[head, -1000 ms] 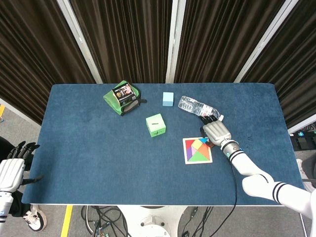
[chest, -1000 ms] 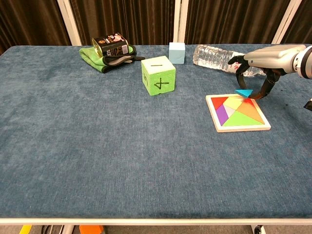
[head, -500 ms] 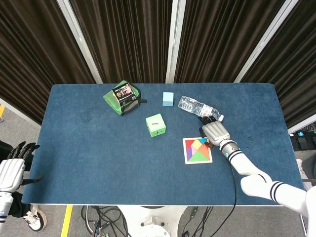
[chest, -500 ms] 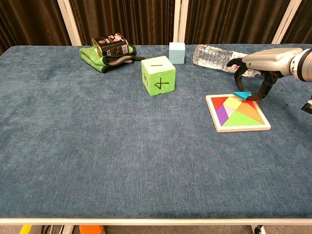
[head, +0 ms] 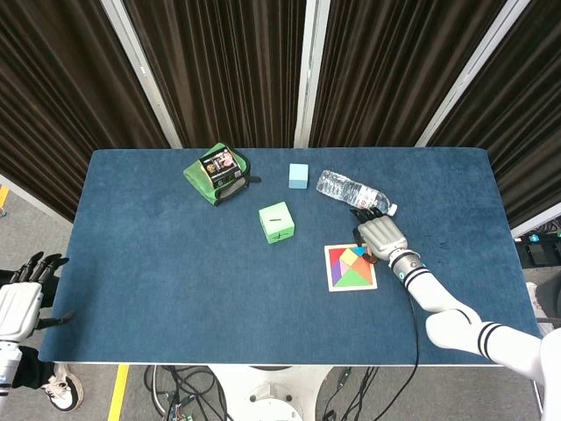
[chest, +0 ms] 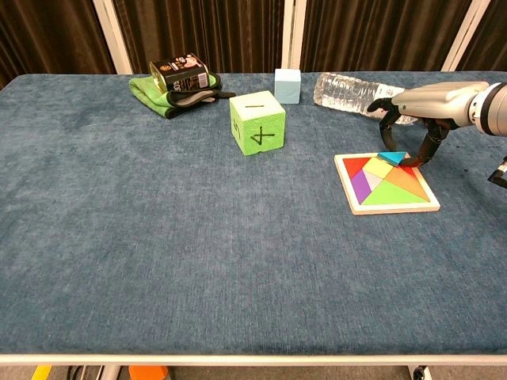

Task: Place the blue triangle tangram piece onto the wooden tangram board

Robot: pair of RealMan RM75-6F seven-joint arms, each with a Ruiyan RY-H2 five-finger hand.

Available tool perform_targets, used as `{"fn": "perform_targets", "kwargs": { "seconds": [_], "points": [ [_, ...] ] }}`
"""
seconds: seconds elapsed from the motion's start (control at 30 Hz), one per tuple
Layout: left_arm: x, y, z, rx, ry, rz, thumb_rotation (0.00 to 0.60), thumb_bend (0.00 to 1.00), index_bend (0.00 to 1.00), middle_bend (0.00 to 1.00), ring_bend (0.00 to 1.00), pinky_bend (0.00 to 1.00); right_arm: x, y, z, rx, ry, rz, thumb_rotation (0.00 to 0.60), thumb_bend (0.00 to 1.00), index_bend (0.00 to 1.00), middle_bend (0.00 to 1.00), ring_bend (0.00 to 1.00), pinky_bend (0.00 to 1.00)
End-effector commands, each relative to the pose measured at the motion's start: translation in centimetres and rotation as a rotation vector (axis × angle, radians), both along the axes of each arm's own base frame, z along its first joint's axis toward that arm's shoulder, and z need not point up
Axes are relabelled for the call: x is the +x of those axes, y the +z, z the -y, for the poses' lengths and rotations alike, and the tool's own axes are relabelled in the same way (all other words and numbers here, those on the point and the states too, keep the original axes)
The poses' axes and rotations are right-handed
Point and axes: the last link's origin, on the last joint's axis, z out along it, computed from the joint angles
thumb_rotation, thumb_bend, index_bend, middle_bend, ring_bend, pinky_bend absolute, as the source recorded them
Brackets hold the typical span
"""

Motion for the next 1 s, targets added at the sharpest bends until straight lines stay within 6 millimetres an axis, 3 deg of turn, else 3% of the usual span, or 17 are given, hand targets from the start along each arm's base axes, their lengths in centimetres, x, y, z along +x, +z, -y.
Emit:
{"fn": "perform_targets", "kwargs": {
  "seconds": [0.03,0.3,0.73,1.0],
  "points": [
    [0.0,0.0,0.0,0.0,0.001,0.0,0.6,0.07,0.16,0.11,0.0,0.14,0.0,-0.1,0.0,0.003,-0.002,-0.002,0.6,0.25,0.45,0.02,0.0,0.0],
    [0.0,0.1,0.0,0.003,0.002,0.002,0.6,0.07,0.17,0.11,0.0,0.14,0.0,-0.2,-0.1,0.005,0.003,-0.007,0.6,0.25,0.25,0.02,0.0,0.0],
    [0.3,0.3,-0.1,0.012,-0.012,0.009,0.6,0.07,0.17,0.11,0.0,0.14,2.1,1.9,-0.1,-0.042,0.056,0.072,0.6,0.25,0.21,0.02,0.0,0.0],
    [0.4,0.3,-0.1,0.006,-0.015,0.007,0.6,0.07,0.17,0.11,0.0,0.14,2.4,0.8,-0.6,-0.055,0.111,0.069,0.6,0.17,0.0,0.0,0.0,0.0]
  ]
}}
